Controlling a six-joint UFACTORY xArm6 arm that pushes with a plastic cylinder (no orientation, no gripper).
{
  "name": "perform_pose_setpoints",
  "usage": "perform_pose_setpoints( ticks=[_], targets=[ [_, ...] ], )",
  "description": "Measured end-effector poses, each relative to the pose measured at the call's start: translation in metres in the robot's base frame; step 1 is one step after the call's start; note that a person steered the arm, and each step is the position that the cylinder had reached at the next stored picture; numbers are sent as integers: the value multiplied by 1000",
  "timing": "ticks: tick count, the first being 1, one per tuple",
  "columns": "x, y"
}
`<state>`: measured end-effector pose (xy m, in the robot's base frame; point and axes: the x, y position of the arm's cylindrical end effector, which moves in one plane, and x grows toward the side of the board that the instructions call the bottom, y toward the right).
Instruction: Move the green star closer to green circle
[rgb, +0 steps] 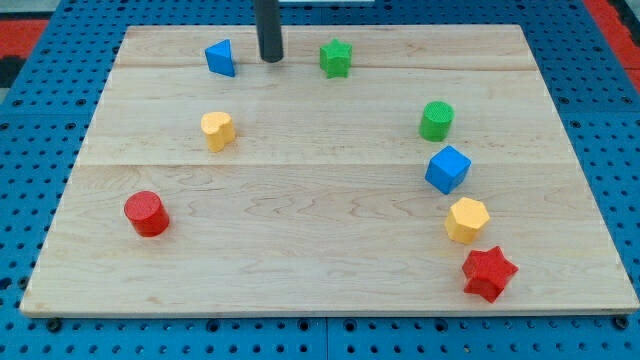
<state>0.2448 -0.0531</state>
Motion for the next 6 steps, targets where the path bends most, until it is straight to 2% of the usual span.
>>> perform_pose_setpoints(
  ticks=[1,3,4,5,6],
  targets=[
    [5,55],
    [60,117],
    [56,95],
    [32,87],
    [20,120]
  ],
)
